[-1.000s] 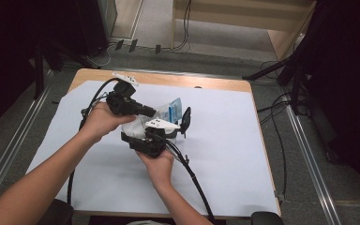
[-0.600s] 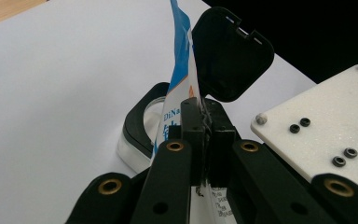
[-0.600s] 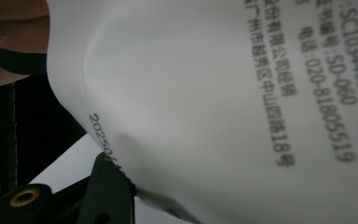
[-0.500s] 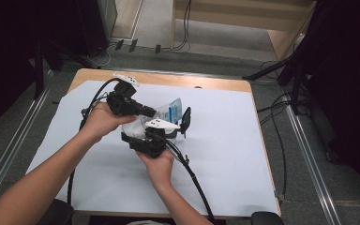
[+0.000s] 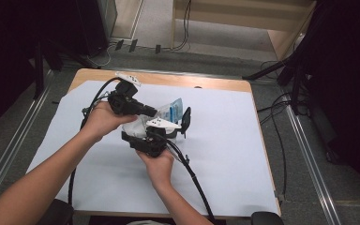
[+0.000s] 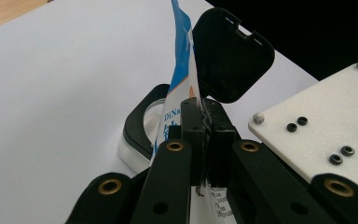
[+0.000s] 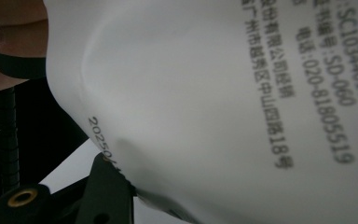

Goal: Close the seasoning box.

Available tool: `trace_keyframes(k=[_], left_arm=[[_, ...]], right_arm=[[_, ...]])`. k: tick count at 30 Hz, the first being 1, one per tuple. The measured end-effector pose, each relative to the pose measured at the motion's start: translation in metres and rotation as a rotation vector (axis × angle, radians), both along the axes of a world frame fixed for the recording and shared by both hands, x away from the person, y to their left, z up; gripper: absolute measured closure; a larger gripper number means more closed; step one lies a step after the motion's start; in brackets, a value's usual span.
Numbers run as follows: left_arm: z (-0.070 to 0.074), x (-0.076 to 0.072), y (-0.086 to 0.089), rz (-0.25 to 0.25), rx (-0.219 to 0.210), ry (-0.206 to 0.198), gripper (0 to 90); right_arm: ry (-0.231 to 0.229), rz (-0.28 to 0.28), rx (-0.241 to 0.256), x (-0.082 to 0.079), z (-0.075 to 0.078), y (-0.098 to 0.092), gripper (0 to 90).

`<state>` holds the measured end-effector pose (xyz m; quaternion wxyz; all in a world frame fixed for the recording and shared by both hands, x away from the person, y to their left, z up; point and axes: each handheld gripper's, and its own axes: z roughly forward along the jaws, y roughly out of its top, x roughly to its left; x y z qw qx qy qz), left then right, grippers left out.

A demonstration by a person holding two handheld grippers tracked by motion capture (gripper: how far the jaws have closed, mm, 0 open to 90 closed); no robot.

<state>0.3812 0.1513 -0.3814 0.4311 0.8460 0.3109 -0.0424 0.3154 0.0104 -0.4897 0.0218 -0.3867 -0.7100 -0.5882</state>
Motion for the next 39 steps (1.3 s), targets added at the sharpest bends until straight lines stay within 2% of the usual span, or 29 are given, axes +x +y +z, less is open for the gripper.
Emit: trace_keyframes(k=[10,15,22,24,27,39], left_arm=[[-0.0003,0.0005,-0.0003,0.001,-0.007,-0.005,89.5],[0.0005,0.0001,-0.0003,0.0,-0.008,0.002,89.4],[0.0018,0.0005,-0.0011,0.0,-0.008,0.004,89.1],[0.0021,-0.0004,-0.0004,0.0,-0.01,0.008,88.8],[0.0027,-0.0014,-0.0004,0.0,0.007,0.002,88.5],[0.0016,-0.0012,-0.0009,0.004,0.021,0.01,89.2]], right_arm=[[-0.005,-0.002,0.006,0.0012,-0.0005,-0.0001,54.4],[-0.016,-0.003,-0.027,-0.0006,0.0007,-0.0016,55.9],[-0.003,-0.007,0.015,-0.0004,0.0023,-0.0021,56.7],[-0.003,-0.007,0.012,-0.0012,0.0026,-0.0018,56.8],[-0.005,-0.007,-0.001,-0.0016,0.0025,-0.0023,56.8],[-0.007,0.001,-0.01,-0.0006,0.0018,-0.0021,56.8]])
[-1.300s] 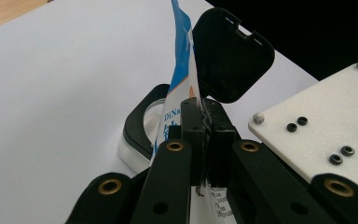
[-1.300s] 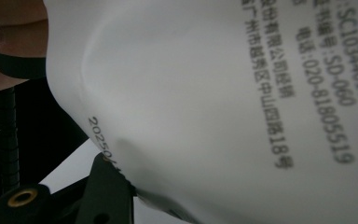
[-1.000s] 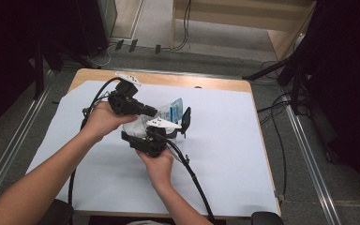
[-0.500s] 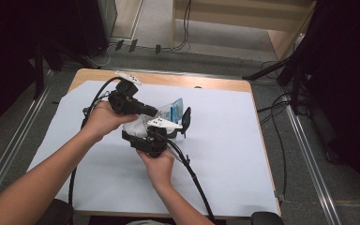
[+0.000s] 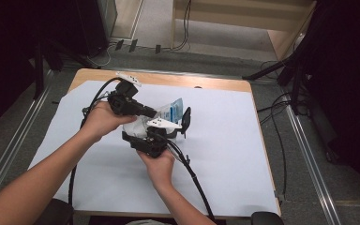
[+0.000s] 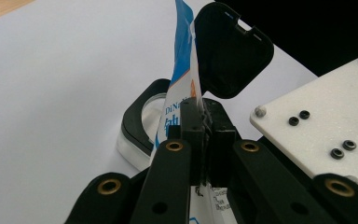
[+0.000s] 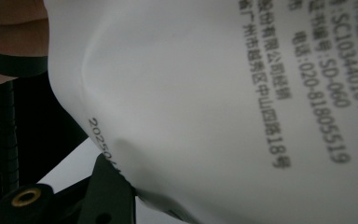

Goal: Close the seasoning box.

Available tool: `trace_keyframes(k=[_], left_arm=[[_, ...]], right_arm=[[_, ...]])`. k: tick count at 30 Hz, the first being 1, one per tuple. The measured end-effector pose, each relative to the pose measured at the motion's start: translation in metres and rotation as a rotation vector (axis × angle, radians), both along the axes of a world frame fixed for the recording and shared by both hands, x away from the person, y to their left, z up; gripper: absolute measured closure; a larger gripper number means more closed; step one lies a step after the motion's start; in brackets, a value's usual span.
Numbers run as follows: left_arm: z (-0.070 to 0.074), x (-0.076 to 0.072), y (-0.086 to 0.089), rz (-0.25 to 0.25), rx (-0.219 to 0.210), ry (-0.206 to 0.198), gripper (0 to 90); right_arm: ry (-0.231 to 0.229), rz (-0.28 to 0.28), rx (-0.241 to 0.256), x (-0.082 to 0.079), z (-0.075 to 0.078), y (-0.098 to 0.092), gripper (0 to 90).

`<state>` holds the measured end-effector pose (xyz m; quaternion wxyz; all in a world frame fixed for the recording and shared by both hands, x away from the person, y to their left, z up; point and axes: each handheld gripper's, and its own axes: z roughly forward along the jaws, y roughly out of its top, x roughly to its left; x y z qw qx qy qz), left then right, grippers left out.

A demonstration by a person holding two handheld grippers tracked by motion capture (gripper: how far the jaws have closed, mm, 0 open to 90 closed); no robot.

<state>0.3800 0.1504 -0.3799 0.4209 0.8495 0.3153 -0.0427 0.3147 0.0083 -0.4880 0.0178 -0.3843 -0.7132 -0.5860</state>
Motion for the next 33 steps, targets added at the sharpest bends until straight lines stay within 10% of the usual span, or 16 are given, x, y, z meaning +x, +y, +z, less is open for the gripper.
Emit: trace_keyframes(k=[33], left_arm=[[-0.0037,0.002,-0.0004,0.017,-0.01,0.005,90.0]], right_arm=[[-0.009,0.011,-0.022,0.005,-0.0022,-0.0013,56.7]])
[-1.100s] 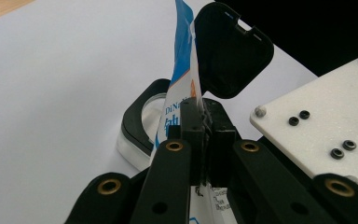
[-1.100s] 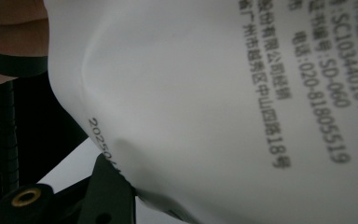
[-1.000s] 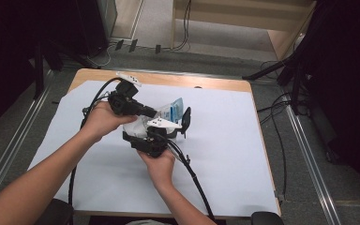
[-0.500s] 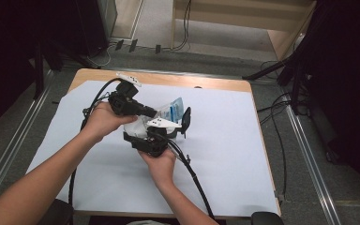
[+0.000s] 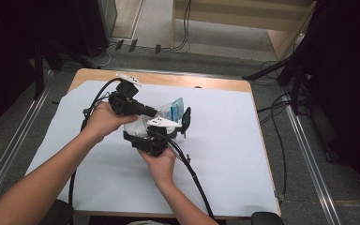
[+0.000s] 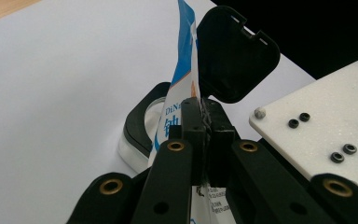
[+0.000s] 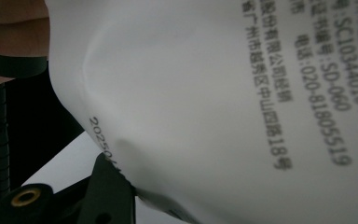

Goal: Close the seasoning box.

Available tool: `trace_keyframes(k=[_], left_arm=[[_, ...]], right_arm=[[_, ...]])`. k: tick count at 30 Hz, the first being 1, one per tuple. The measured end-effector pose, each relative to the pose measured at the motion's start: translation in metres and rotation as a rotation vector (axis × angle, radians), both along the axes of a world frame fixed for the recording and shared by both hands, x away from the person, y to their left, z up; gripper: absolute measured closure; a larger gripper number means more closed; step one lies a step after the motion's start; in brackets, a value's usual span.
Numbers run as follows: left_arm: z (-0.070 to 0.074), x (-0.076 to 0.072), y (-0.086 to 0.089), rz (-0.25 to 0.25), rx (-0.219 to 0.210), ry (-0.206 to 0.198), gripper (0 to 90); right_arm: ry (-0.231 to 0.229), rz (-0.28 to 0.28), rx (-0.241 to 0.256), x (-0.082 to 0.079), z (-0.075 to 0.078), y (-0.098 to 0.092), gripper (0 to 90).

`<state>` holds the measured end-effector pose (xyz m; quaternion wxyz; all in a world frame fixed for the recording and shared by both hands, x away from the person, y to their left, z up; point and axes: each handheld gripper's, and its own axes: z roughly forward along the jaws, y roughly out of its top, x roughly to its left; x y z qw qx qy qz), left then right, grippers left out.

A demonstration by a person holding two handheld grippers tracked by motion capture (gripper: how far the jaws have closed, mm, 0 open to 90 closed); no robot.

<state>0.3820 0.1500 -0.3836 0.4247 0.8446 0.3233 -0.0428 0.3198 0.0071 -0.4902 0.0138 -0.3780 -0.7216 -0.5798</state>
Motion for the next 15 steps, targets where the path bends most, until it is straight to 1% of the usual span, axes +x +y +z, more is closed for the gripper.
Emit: trace_keyframes(k=[4,10,15], left_arm=[[0.0006,-0.0002,-0.0002,0.007,-0.004,0.009,90.0],[0.0007,-0.0002,-0.0002,0.004,-0.005,0.007,90.0],[0.0006,-0.0002,-0.0005,0.003,-0.014,0.0,90.0]], right_arm=[[0.003,-0.001,0.006,-0.0004,0.0004,0.0001,56.7],[0.001,0.01,0.01,-0.0003,0.0015,-0.0009,57.6],[-0.001,-0.009,0.014,-0.0006,0.0013,-0.0002,57.6]])
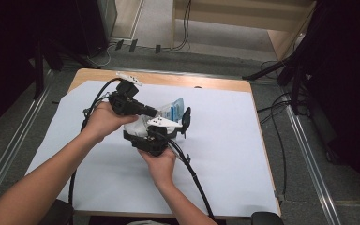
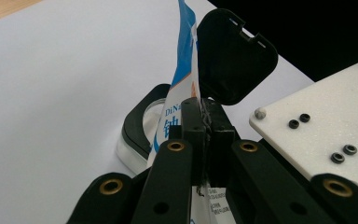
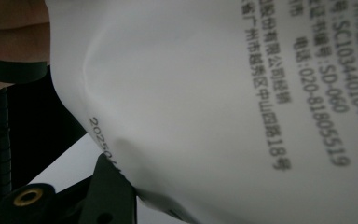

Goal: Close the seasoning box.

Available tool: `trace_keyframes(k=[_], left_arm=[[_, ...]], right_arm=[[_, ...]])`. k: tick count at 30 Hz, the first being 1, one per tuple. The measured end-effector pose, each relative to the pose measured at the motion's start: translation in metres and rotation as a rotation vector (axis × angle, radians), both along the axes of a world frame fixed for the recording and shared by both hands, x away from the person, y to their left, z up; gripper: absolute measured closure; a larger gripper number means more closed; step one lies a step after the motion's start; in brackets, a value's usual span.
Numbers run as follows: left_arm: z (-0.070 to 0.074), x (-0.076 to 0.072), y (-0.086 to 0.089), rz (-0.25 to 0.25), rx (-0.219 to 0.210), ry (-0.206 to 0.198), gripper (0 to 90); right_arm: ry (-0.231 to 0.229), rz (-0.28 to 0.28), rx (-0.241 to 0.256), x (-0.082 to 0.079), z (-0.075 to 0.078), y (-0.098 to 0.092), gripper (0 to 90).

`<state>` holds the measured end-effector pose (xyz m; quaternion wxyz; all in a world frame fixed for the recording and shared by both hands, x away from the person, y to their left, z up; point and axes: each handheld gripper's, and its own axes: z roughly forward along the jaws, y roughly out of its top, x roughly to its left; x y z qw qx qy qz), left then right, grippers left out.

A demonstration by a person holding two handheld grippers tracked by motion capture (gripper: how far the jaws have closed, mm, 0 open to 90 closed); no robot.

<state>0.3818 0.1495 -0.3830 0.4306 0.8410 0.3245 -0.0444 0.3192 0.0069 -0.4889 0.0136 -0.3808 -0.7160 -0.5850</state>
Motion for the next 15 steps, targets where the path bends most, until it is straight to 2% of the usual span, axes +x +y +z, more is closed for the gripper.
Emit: trace_keyframes(k=[15], left_arm=[[0.0027,0.0004,-0.003,0.006,-0.001,-0.009,89.8]], right_arm=[[0.014,-0.024,0.056,0.0009,0.0012,0.0007,57.1]])
